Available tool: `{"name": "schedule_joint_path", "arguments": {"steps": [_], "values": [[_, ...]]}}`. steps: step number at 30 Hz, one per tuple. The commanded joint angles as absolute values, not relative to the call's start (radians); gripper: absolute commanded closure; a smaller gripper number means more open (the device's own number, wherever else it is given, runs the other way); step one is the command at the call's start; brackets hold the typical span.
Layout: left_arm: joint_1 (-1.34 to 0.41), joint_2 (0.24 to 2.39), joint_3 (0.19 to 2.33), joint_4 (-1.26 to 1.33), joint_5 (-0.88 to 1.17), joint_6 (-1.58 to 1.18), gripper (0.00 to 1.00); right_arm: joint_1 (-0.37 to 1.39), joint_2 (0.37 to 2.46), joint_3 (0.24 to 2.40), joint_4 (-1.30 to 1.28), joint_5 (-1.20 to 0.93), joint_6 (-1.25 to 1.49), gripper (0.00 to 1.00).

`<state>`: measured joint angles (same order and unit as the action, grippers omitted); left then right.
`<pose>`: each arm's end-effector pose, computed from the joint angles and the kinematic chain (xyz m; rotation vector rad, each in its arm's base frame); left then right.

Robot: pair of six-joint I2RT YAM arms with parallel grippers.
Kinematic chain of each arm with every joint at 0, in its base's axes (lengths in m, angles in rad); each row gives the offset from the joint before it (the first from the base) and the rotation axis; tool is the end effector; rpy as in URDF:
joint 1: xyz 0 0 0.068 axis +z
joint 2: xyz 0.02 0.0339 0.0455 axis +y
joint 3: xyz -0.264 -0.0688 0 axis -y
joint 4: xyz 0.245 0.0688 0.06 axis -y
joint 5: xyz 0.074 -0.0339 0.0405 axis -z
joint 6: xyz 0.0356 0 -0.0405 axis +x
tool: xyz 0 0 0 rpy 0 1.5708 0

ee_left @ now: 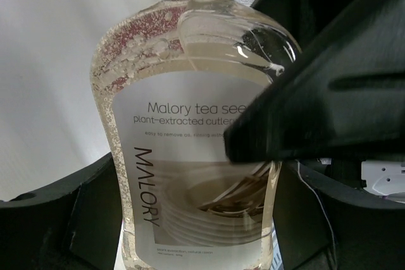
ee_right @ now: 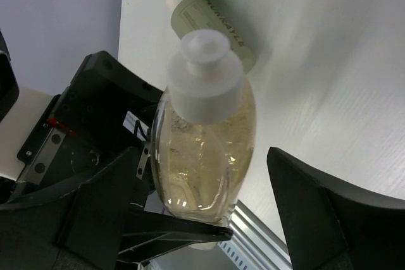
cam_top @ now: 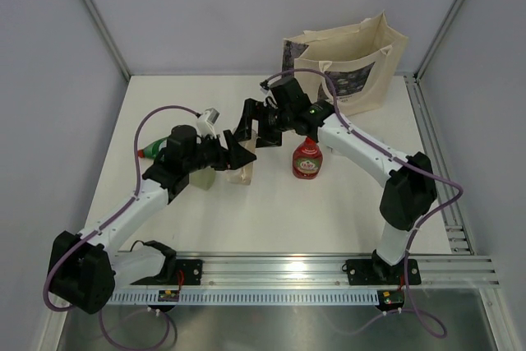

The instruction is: Place the personal care products into the canvas bag

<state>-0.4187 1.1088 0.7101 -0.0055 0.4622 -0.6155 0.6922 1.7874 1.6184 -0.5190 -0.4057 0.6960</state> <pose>0.2208 -0.1156 0.2684 0.1172 2.1047 -1.1056 0.3073 0.2730 0.3215 -0.2352 2.4693 1.1365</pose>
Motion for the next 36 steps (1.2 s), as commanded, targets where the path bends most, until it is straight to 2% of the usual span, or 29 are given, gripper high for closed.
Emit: {"name": "schedule_joint_path", "arguments": {"steps": [1, 4, 5, 7, 8, 9, 10, 11, 13, 15, 21, 25, 32, 36], "values": [[-0.414, 1.054, 0.749, 0.183, 0.512, -0.646, 1.0, 0.718, 1.79, 1.643, -0.477, -0.443, 0.747, 0.14], [-0.414, 1.058, 0.752, 0.179, 0.511, -0.65, 0.97, 0.718, 1.801, 1.634, -0.443, -0.5, 0.747, 0.39], [-0.414, 1.055, 0.753, 0.175, 0.509, -0.652, 0.88, 0.718, 1.804, 1.634, -0.419, -0.518, 0.749, 0.57], [-0.414, 1.049, 0.752, 0.161, 0.493, -0.655, 0.75, 0.716, 1.804, 1.629, -0.402, -0.552, 0.749, 0.75], [-0.414, 1.04, 0.75, 0.155, 0.486, -0.655, 0.62, 0.716, 1.804, 1.629, -0.387, -0.561, 0.741, 0.83], [-0.414, 1.026, 0.749, 0.14, 0.468, -0.655, 0.56, 0.716, 1.804, 1.631, -0.382, -0.572, 0.735, 0.94], [-0.414, 1.019, 0.749, 0.132, 0.454, -0.653, 0.5, 0.716, 1.805, 1.634, -0.379, -0.584, 0.718, 0.98], [-0.414, 1.008, 0.746, 0.123, 0.443, -0.653, 0.37, 0.712, 1.807, 1.641, -0.371, -0.601, 0.707, 1.0], [-0.414, 0.98, 0.739, 0.114, 0.43, -0.649, 0.17, 0.693, 1.813, 1.654, -0.338, -0.67, 0.692, 1.0], [-0.414, 0.965, 0.736, 0.097, 0.428, -0.635, 0.01, 0.678, 1.818, 1.678, -0.327, -0.718, 0.663, 1.0], [-0.414, 0.902, 0.739, 0.032, 0.411, -0.601, 0.01, 0.578, 1.842, 1.795, -0.275, -0.932, 0.541, 1.0], [-0.414, 0.882, 0.773, -0.066, 0.382, -0.555, 0.01, 0.497, 1.85, 1.905, -0.256, -0.986, 0.515, 1.0], [-0.407, 0.835, 0.837, -0.23, 0.266, -0.465, 0.01, 0.333, 1.842, 2.094, -0.284, -0.96, 0.46, 1.0], [-0.402, 0.831, 0.865, -0.316, 0.17, -0.422, 0.01, 0.215, 1.847, 2.218, -0.305, -0.876, 0.427, 1.0]]}}
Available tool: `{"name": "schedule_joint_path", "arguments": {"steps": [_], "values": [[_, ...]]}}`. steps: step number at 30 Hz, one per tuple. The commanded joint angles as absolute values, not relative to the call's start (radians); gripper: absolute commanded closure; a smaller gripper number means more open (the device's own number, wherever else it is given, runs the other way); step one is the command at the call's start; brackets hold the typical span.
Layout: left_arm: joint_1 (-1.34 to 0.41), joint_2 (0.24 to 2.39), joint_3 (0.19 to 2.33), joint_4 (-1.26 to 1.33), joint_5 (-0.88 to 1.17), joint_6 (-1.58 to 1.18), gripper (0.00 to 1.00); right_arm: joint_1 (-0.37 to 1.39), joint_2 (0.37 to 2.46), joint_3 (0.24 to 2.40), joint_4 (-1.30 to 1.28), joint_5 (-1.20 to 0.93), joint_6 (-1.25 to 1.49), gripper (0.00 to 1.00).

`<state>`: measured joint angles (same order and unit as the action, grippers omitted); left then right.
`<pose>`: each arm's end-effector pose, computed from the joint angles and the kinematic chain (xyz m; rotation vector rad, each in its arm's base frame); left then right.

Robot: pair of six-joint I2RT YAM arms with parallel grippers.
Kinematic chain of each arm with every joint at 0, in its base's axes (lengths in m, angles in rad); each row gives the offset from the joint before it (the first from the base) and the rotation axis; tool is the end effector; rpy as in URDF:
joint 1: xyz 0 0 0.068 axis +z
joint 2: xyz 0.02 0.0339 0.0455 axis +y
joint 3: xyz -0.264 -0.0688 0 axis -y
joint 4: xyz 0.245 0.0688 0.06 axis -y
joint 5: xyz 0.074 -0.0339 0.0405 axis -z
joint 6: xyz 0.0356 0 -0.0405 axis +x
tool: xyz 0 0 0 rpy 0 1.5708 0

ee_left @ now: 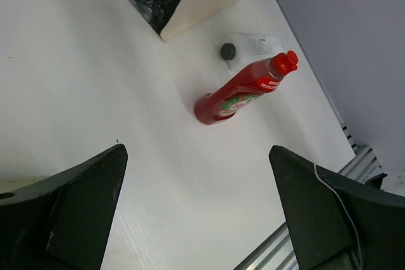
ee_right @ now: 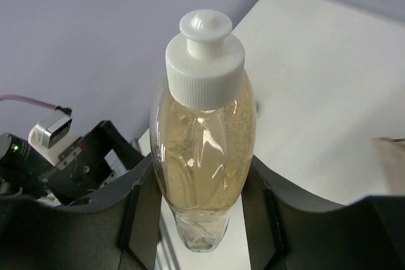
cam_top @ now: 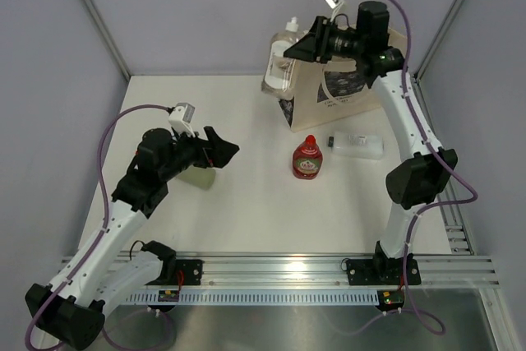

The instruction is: Place the personal care products into the canvas bag

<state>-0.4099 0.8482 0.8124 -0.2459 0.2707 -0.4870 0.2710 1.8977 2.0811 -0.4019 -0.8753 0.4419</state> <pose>0.1764 -0.0870 0.3326 0.1227 1.9303 -0.8632 0.4063 0.1412 0.4462 -0.5122 1.8245 1.2747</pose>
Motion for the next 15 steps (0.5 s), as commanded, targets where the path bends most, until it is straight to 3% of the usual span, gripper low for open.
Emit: {"name": "schedule_joint_path", "arguments": {"steps": [1, 9, 15], "values": [[-0.399, 0.831, 0.867, -0.331, 0.152, -0.419, 0.01, 0.162, 1.853, 2.273, -0.32, -0.856, 0.407, 1.0], [-0.39, 0.773, 0.827, -0.407, -0.05, -0.465, 0.01, -0.029, 1.946, 2.456, -0.351, -0.47, 0.224, 1.0], [-0.384, 0.744, 0.801, -0.423, -0.092, -0.472, 0.01, -0.037, 2.063, 2.516, -0.319, -0.393, 0.097, 1.0]]}}
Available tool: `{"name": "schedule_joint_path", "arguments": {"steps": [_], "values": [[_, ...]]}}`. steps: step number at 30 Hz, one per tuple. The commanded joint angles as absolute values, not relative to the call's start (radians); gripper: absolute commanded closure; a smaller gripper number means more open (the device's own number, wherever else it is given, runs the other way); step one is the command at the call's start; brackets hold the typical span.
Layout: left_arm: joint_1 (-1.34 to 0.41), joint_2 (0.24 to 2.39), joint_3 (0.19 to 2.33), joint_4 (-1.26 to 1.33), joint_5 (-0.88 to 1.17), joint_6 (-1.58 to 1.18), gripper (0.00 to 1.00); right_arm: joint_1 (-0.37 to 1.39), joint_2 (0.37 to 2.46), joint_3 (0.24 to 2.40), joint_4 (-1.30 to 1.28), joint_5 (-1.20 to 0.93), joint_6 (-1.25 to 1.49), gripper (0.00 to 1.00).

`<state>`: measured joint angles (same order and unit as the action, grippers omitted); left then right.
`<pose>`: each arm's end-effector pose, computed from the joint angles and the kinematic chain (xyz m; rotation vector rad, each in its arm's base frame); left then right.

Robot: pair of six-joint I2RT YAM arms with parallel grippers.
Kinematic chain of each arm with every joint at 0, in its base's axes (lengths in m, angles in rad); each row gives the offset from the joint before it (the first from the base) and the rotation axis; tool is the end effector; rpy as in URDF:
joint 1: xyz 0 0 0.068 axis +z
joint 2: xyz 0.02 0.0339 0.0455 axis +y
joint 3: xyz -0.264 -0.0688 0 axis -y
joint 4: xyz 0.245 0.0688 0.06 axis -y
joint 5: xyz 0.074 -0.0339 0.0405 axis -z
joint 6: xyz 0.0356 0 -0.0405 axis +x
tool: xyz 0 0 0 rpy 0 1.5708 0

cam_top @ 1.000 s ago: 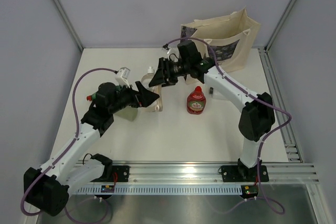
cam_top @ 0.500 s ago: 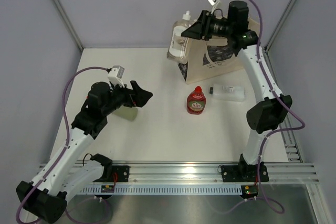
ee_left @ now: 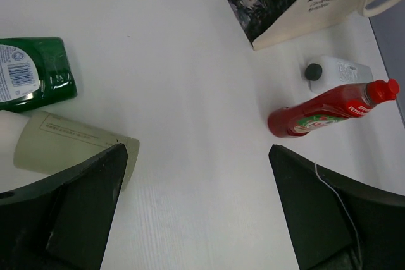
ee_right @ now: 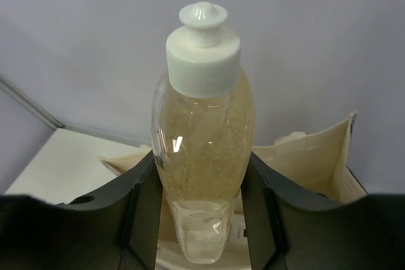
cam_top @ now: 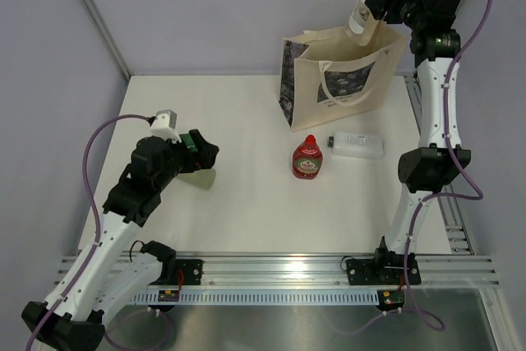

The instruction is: Place the personal care products into the canvas bag

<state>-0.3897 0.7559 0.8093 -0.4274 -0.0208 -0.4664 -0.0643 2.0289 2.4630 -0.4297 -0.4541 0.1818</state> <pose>0.1588 -0.0644 0.3275 -0.0901 1.9822 -0.5428 0.4399 -0.0127 0.5082 -0.1660 1.5756 0.4470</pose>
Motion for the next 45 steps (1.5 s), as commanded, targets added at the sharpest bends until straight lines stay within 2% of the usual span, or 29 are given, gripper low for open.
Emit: {"name": "schedule_joint_path", "arguments": {"steps": [1, 5, 8, 15, 16, 17, 19, 20, 23, 27, 30, 34, 41, 45], "values": [[-0.382, 0.745, 0.795, -0.431, -0.1, -0.474, 0.01, -0.035, 2.075, 2.496, -0.315, -0.393, 0.094, 1.0], [-0.376, 0.744, 0.761, -0.462, -0.155, -0.515, 0.01, -0.026, 2.098, 2.438, -0.293, -0.432, 0.097, 1.0], [-0.361, 0.749, 0.733, -0.475, -0.189, -0.583, 0.01, -0.008, 2.109, 2.381, -0.27, -0.541, 0.121, 1.0], [-0.312, 0.755, 0.661, -0.476, -0.222, -0.845, 0.01, 0.074, 2.123, 2.247, -0.258, -0.644, 0.098, 0.98], [-0.289, 0.753, 0.654, -0.474, -0.216, -0.88, 0.01, 0.077, 2.134, 2.24, -0.267, -0.666, 0.083, 0.93], [-0.276, 0.753, 0.644, -0.463, -0.204, -0.943, 0.01, 0.08, 2.137, 2.232, -0.276, -0.695, 0.063, 0.79], [-0.252, 0.756, 0.63, -0.465, -0.212, -1.006, 0.01, 0.08, 2.144, 2.215, -0.305, -0.716, 0.014, 0.66], [-0.245, 0.767, 0.63, -0.492, -0.233, -1.072, 0.01, 0.08, 2.146, 2.217, -0.322, -0.713, -0.003, 0.48], [-0.222, 0.822, 0.649, -0.551, -0.268, -1.15, 0.01, 0.08, 2.158, 2.243, -0.405, -0.709, -0.109, 0.24], [-0.192, 0.957, 0.715, -0.6, -0.258, -1.209, 0.01, 0.08, 2.163, 2.284, -0.492, -0.703, -0.184, 0.13], [-0.176, 1.114, 0.77, -0.626, -0.236, -1.22, 0.01, 0.08, 2.151, 2.293, -0.514, -0.698, -0.205, 0.08], [-0.17, 1.301, 0.905, -0.722, -0.235, -1.215, 0.01, 0.074, 2.114, 2.312, -0.567, -0.706, -0.239, 0.07], [-0.17, 1.505, 0.931, -0.674, -0.201, -1.166, 0.02, 0.034, 1.947, 2.231, -0.646, -0.799, -0.308, 0.02], [-0.172, 1.584, 0.925, -0.598, -0.167, -1.112, 0.09, 0.028, 1.826, 2.171, -0.71, -0.844, -0.365, 0.01]]}}
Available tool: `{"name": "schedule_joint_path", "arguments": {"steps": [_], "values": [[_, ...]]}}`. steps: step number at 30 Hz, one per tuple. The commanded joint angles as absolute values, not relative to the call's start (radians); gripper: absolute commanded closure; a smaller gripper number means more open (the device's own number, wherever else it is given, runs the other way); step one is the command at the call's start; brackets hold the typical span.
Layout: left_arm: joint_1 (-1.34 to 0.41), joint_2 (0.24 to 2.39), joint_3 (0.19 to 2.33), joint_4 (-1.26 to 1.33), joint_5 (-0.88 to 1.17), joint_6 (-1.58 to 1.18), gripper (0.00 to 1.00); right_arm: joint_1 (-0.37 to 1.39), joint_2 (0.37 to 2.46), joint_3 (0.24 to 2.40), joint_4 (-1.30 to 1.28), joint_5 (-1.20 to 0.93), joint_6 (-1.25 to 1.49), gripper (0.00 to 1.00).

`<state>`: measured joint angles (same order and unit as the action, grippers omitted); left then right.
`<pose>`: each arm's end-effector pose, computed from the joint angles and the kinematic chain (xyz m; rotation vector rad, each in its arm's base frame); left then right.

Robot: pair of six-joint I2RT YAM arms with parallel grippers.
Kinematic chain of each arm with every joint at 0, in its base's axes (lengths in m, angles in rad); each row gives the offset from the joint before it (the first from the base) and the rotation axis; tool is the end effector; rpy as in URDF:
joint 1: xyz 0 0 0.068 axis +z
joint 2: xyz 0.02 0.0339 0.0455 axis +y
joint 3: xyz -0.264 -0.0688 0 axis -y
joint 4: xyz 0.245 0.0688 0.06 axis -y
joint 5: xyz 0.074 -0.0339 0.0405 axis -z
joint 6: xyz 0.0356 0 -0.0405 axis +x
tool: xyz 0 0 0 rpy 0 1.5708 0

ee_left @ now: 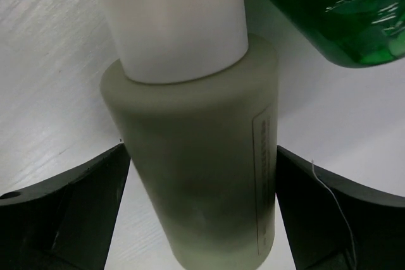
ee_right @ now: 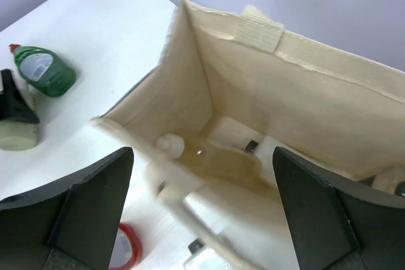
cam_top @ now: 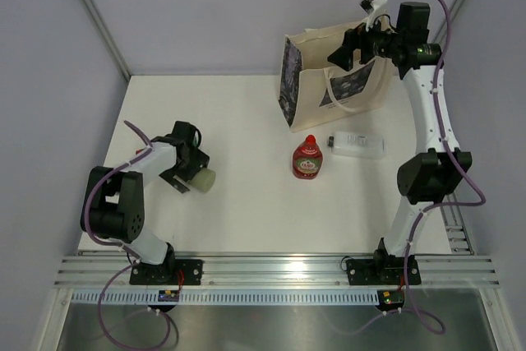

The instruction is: Place the personal care products into the canvas bag

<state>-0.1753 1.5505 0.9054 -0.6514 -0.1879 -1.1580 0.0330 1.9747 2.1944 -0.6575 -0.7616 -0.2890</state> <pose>0.2729 -0.0416 0.1732 -1.3584 2.4610 -0.0317 0.4391 0.0391 0.4259 -0.7684 1.7664 0.5896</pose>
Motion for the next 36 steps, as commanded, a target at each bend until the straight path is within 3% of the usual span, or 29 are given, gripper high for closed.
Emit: {"name": "schedule_joint_path", "arguments": {"steps": [1, 3, 5, 7, 8, 12, 14, 17, 19, 21, 23, 26, 31, 36], "values": [[-0.173, 1.606, 0.925, -0.586, -0.166, -1.086, 0.1, 0.029, 1.807, 2.151, -0.71, -0.856, -0.376, 0.0], [-0.178, 1.617, 0.917, -0.556, -0.166, -1.057, 0.12, 0.028, 1.758, 2.106, -0.718, -0.867, -0.383, 0.0], [-0.179, 1.615, 0.907, -0.531, -0.17, -1.01, 0.29, 0.028, 1.744, 2.106, -0.745, -0.884, -0.383, 0.0], [-0.179, 1.605, 0.884, -0.483, -0.16, -0.951, 0.52, 0.029, 1.747, 2.121, -0.776, -0.899, -0.383, 0.0], [-0.179, 1.586, 0.876, -0.467, -0.146, -0.927, 0.75, 0.028, 1.744, 2.131, -0.804, -0.925, -0.385, 0.0], [-0.184, 1.47, 0.804, -0.308, -0.051, -0.793, 0.9, 0.029, 1.683, 2.045, -0.77, -1.092, -0.358, 0.0], [-0.186, 1.398, 0.717, -0.214, 0.07, -0.704, 1.0, 0.034, 1.601, 1.856, -0.523, -1.166, -0.162, 0.01], [-0.187, 1.257, 0.623, -0.086, 0.185, -0.612, 1.0, 0.055, 1.566, 1.651, -0.23, -1.314, 0.114, 0.0], [-0.187, 1.157, 0.574, 0.003, 0.279, -0.551, 1.0, 0.121, 1.589, 1.634, -0.247, -1.364, 0.143, 0.0], [-0.189, 1.089, 0.505, 0.101, 0.33, -0.525, 1.0, 0.193, 1.624, 1.698, -0.571, -1.287, -0.03, 0.01], [-0.192, 1.0, 0.465, 0.178, 0.414, -0.518, 1.0, 0.322, 1.632, 1.707, -0.687, -1.122, -0.143, 0.03], [-0.195, 0.939, 0.427, 0.343, 0.494, -0.543, 1.0, 0.421, 1.626, 1.596, -0.492, -0.967, 0.113, 0.08], [-0.209, 0.949, 0.433, 0.511, 0.635, -0.653, 1.0, 0.552, 1.673, 1.513, -0.322, -0.686, 0.459, 0.0], [-0.253, 0.974, 0.475, 0.584, 0.689, -0.703, 1.0, 0.647, 1.721, 1.474, -0.19, -0.635, 0.557, 0.01]]}}
